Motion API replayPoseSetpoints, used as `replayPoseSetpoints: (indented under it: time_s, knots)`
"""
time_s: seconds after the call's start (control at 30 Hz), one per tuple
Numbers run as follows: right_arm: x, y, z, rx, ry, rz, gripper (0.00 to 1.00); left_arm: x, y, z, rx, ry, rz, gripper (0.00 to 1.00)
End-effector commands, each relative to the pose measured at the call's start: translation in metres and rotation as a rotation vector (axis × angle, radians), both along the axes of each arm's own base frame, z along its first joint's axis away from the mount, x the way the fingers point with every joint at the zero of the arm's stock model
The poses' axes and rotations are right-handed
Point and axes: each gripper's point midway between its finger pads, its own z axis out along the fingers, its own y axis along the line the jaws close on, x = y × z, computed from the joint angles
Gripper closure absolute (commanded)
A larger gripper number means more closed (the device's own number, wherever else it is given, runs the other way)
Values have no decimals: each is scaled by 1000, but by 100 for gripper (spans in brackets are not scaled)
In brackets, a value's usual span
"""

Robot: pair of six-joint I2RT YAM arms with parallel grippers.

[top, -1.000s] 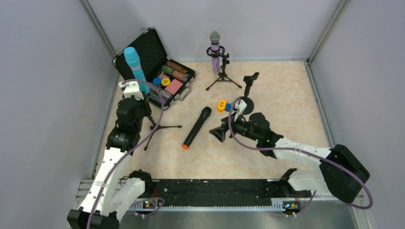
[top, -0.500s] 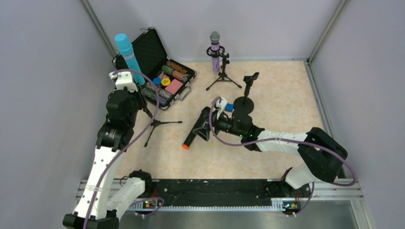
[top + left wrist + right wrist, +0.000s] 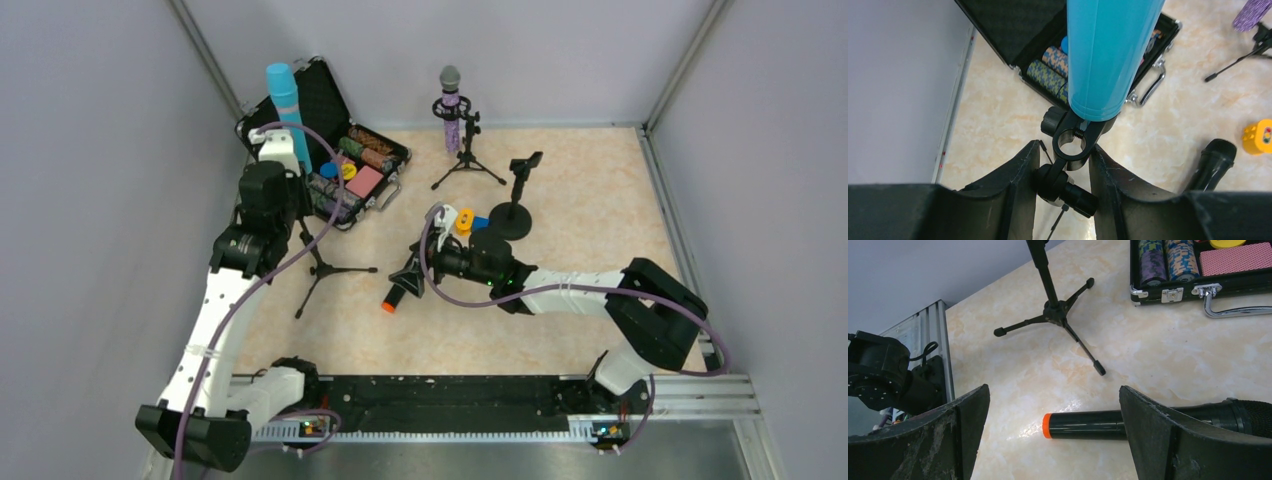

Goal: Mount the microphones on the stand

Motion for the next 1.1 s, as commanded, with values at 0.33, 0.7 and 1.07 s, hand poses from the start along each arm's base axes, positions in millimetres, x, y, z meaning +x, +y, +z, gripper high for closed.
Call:
replayPoseSetpoints:
  time_s: [0.33, 0.7, 1.07]
  knots:
    - [-5, -7, 7, 2, -60, -6, 2, 9, 7, 16, 10, -109, 44, 100]
    - [-8, -7, 6, 3, -57, 2, 2, -1, 11, 40, 12, -216, 43, 100]
    - [-10, -14, 1, -9, -50, -9, 2, 6, 6, 5, 6, -152, 28, 95]
